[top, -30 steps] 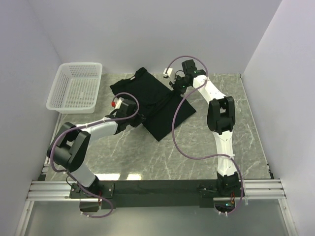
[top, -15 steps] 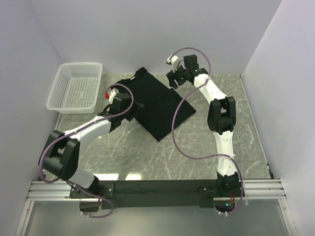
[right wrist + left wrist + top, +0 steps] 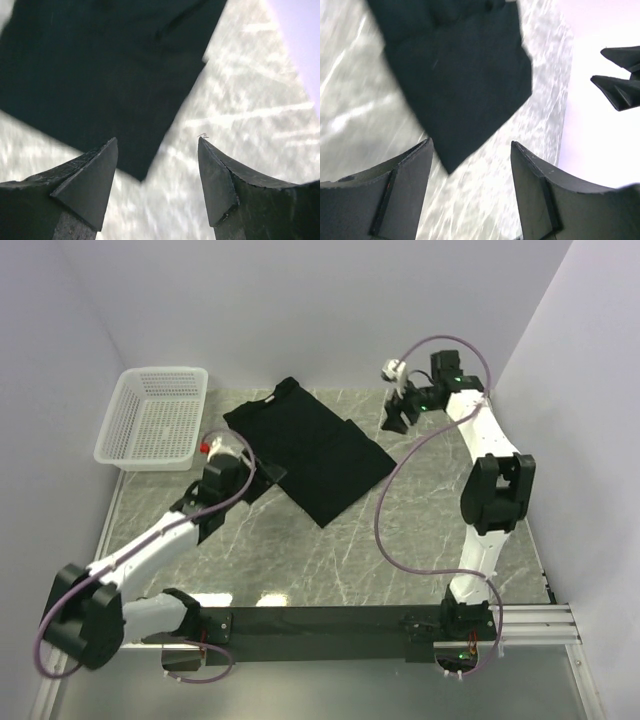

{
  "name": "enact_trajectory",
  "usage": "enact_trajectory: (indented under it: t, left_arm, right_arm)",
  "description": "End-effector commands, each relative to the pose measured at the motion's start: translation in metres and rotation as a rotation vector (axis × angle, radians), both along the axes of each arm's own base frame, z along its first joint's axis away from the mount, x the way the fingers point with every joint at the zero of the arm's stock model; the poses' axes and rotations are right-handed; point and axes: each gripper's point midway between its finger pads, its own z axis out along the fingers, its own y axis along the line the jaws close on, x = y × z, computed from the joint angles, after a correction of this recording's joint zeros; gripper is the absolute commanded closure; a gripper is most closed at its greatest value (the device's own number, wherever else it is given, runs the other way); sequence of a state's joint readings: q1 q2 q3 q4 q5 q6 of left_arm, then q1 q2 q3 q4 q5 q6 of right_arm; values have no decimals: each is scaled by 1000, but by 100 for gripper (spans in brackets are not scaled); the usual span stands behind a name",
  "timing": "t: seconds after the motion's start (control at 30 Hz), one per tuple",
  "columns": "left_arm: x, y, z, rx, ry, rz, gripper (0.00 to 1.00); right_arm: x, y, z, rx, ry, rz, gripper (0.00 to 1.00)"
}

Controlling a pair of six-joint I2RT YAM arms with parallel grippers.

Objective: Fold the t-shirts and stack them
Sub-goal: Fold the tshirt

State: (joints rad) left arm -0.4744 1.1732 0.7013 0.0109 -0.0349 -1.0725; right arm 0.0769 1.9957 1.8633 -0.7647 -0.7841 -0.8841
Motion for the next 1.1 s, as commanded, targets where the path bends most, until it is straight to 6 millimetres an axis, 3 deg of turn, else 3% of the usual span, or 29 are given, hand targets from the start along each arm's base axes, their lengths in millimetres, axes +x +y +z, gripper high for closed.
enact_trajectory:
  t: [0.0, 0.07, 0.17, 0.23, 0.27, 0.53, 0.73, 1.07]
  left_arm:
    - [-25, -5, -2, -82, 18, -18, 31]
    - [-41, -23, -9, -106, 41, -72, 31]
    - [-58, -53, -20, -91, 86, -133, 30]
    - [-62, -68, -24, -107, 108, -129, 30]
    - [-71, -80, -36, -99, 147, -147, 30]
    - [-87, -120, -82, -169, 356, 9, 31]
    - [-87, -129, -109, -127, 440, 112, 32]
    - [-75, -118, -138, -97, 480, 270, 38]
  right_arm:
    - [-47, -16, -22, -68, 10, 205, 29]
    - [-66, -30, -30, -139, -64, 346, 29]
    - [-99, -43, -61, -237, -118, 543, 28]
    - [-106, -49, -72, -296, -138, 605, 28]
    - [-111, -51, -78, -316, -161, 651, 28]
    - [-89, -50, -88, -346, -241, 605, 28]
    - [-87, -50, -91, -335, -228, 575, 29]
    - [-88, -49, -91, -317, -218, 548, 30]
